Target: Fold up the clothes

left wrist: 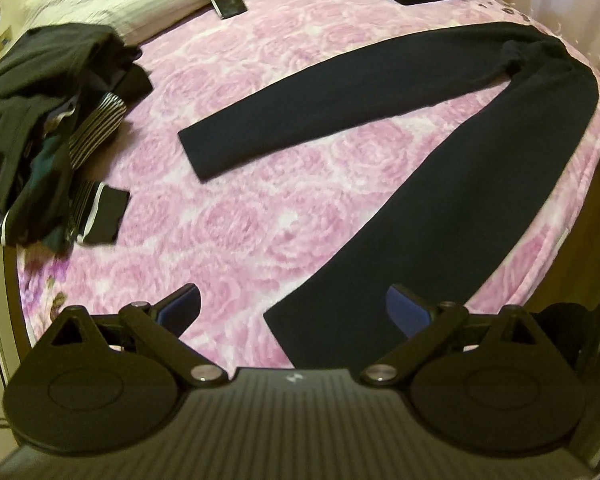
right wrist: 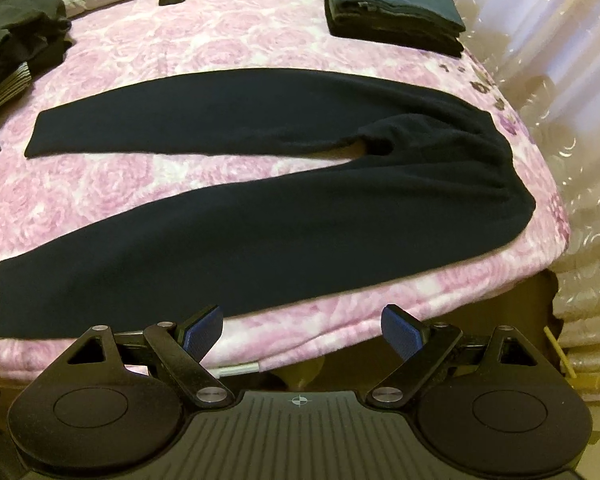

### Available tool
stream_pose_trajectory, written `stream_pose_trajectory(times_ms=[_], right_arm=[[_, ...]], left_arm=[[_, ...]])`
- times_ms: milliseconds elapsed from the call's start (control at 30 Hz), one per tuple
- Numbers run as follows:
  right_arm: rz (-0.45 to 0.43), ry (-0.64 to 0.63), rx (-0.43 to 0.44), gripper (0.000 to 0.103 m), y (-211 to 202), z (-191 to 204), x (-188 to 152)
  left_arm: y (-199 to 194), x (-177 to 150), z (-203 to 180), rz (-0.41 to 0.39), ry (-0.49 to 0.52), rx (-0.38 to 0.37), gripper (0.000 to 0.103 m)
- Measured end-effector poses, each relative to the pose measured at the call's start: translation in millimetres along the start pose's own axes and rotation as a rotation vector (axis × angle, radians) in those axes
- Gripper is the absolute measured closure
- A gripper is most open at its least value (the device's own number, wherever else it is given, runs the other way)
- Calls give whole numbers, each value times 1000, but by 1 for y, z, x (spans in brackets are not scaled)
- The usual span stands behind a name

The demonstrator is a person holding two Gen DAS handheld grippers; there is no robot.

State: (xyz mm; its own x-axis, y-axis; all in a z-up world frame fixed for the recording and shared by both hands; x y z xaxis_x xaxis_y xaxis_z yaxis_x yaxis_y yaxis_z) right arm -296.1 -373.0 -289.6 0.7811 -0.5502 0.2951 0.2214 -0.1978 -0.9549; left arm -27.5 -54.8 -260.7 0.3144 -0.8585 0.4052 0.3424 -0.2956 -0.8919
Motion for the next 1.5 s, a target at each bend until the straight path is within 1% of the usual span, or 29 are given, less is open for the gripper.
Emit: stream_pose_trajectory(times_ms=[133, 333, 533, 767, 867, 933, 1000, 1100, 1233, 1333, 1433, 1500], right_arm=[[10, 12, -1, 14, 1, -3, -3], [22, 16, -2, 14, 4, -7, -5], [44, 7, 9, 14, 10, -4, -11], [95, -23, 19, 14, 23, 5, -21], [75, -28, 7, 14, 20, 2, -14], [62, -32, 0, 14, 18, 0, -10], [39, -39, -10, 14, 13, -7, -1], [-6, -69, -35, 14, 3, -27, 20], [-60, -132, -62, 14, 3, -67, 55], [-72, -190, -57, 14, 17, -101, 91], [-86, -262, -27, 14, 49, -134, 132], [-92, -317, 10, 16, 78, -157, 160]], left_arm=[[1, 7, -4, -8, 27, -2, 5], [4, 8, -10, 1, 35, -4, 5], [6, -2, -12, 24, 32, -4, 5], [8, -15, -11, 52, 13, -1, 5], [8, -16, -7, 56, -6, -10, 5], [9, -10, -1, 45, -5, -7, 5], [12, 1, 7, 28, 5, 3, 5], [22, 29, 23, -7, 24, 30, 5], [42, 85, 35, -59, 54, 64, 6], [62, 132, 38, -88, 58, 72, 10], [92, 175, 36, -93, 66, 72, 14], [119, 200, 32, -89, 83, 85, 16]])
Point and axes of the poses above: each gripper's, at about its wrist camera, not at the fingertips, and y roughly the way its jaws point, z to its left, x to its top, the point moved 5 cm from there along y, roughly the way its jaws point, and after that the axes turned 5 degrees about x, right-handed, at the moved point
